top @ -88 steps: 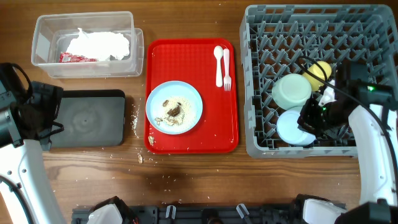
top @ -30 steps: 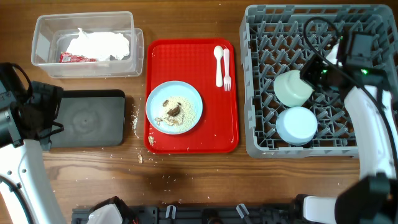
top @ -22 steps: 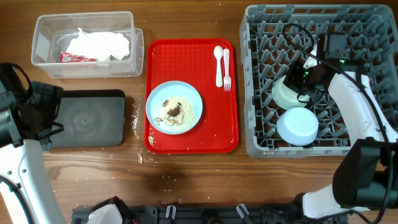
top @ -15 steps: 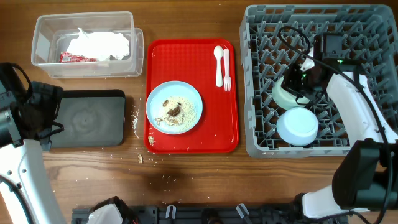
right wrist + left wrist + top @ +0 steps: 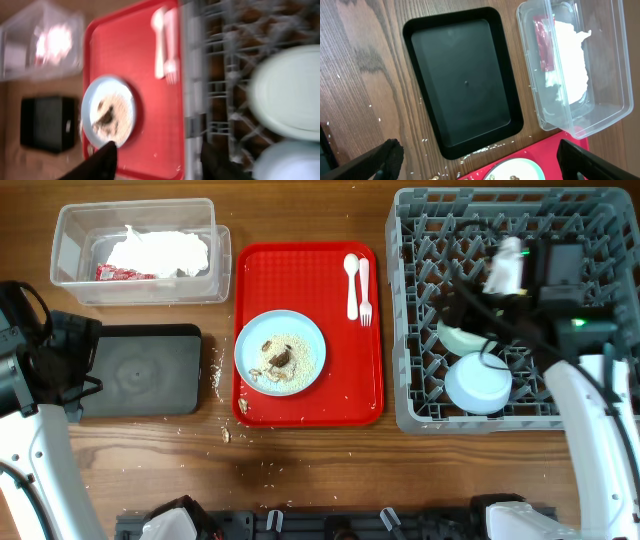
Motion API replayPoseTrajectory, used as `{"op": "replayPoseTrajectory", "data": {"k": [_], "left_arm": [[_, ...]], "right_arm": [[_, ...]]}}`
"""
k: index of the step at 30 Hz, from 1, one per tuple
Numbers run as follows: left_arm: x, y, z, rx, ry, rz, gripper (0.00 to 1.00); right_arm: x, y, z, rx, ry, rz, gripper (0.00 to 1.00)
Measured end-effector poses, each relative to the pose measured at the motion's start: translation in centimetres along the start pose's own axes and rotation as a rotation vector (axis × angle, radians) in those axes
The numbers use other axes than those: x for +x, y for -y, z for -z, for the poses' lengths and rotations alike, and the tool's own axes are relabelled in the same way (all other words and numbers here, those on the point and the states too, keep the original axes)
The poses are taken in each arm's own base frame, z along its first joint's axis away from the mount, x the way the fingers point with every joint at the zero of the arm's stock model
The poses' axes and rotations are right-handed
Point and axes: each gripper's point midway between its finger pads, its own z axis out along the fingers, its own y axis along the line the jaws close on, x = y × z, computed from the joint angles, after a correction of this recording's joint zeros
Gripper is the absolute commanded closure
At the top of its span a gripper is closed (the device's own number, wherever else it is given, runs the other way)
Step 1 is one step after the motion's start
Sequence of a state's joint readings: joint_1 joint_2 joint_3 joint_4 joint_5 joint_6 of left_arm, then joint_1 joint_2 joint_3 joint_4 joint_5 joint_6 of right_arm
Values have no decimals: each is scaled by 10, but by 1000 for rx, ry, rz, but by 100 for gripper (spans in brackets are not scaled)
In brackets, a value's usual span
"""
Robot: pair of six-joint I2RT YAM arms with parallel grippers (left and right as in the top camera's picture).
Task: Sort waste into correct bins and load items into the dishwasher rack
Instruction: 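Move the right gripper to the white spoon and grasp it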
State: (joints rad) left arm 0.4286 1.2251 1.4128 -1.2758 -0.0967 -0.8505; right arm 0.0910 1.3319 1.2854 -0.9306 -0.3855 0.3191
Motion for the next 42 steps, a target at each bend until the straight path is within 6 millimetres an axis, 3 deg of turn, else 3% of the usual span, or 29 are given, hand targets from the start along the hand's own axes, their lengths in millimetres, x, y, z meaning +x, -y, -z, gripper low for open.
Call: {"op": "replayPoseTrajectory", "data": {"k": [3, 7, 11, 12, 14, 16, 18, 20, 24, 29, 33, 42], "left_arm": [[0, 0, 0, 0, 0, 0, 0], [0, 0, 0, 0, 0, 0, 0], [0, 0, 0, 0, 0, 0, 0], [0, 0, 0, -1, -1, 0, 0], [0, 0, 0, 0, 0, 0, 0], [0, 0, 0, 0, 0, 0, 0], [0, 0, 0, 0, 0, 0, 0], [0, 0, 0, 0, 0, 0, 0], [0, 0, 0, 0, 0, 0, 0], [0, 0, 0, 0, 0, 0, 0], [0, 0, 0, 0, 0, 0, 0], [0, 0, 0, 0, 0, 0, 0]], "right_arm": [[24, -43, -19, -51, -72, 134, 31], [33, -75, -40, -22, -144, 208, 29], [11, -91, -42, 52, -234, 213, 24], [-4, -95, -49, 86, -253, 221, 24], [-17, -96, -59, 119, -260, 224, 24], [-44, -102, -89, 120, -205, 236, 25], [-56, -97, -122, 139, -182, 221, 26], [-62, -86, -155, 172, -166, 186, 35], [-76, -71, -199, 230, -99, 127, 43], [-64, -47, -245, 320, -112, 103, 46], [-47, -31, -270, 395, -141, 111, 46], [-30, -6, -299, 467, -171, 99, 47]]}}
